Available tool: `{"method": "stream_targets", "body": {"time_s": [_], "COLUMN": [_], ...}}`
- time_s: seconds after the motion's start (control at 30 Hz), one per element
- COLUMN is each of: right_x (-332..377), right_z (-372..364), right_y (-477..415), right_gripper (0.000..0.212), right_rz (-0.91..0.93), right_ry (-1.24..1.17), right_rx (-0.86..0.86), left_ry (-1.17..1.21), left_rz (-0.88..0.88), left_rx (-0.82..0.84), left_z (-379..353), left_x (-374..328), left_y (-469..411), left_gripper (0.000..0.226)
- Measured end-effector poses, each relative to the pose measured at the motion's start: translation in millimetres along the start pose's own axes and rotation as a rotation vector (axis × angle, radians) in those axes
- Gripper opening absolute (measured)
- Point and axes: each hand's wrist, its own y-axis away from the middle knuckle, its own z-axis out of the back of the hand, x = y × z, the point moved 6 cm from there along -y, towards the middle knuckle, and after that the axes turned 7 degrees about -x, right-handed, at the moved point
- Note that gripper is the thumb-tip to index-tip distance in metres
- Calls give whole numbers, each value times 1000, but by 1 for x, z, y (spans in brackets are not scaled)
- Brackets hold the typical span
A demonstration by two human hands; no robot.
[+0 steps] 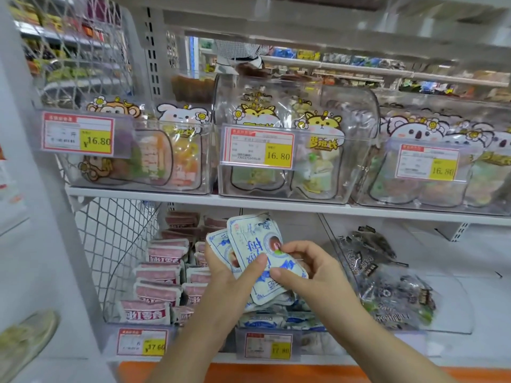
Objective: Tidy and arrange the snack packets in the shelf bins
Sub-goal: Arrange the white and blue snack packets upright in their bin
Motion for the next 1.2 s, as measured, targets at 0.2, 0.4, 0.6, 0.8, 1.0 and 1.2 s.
{"method": "stream_targets", "body": {"time_s": [0.2,0.4,0.6,0.8,1.0,1.2], "right_x": [3,-22,-61,-86,-95,-81], "right_z": [9,36,24,16,18,27], "right_y": [-23,-110,-159,-178,-176,-184], "right_gripper": [18,22,28,57,57,39], "right_rz": [32,15,-396,-401,-318,-201], "right_ry": [66,541,674,1196,1297,1014], "right_rx": [60,-20,224,406,441,180], "left_ry": [92,178,194,97,46,36], "left_rz": [14,71,68,34,28,25], "left_rx": [-75,-241,-343,-279,-248,-248], "left_z": [10,44,55,52,45,44], "left_x": [6,11,21,19,22,20], "left_y": [-14,-33,-54,-60,-64,-61], "left_gripper": [78,95,85,94,105,110]}}
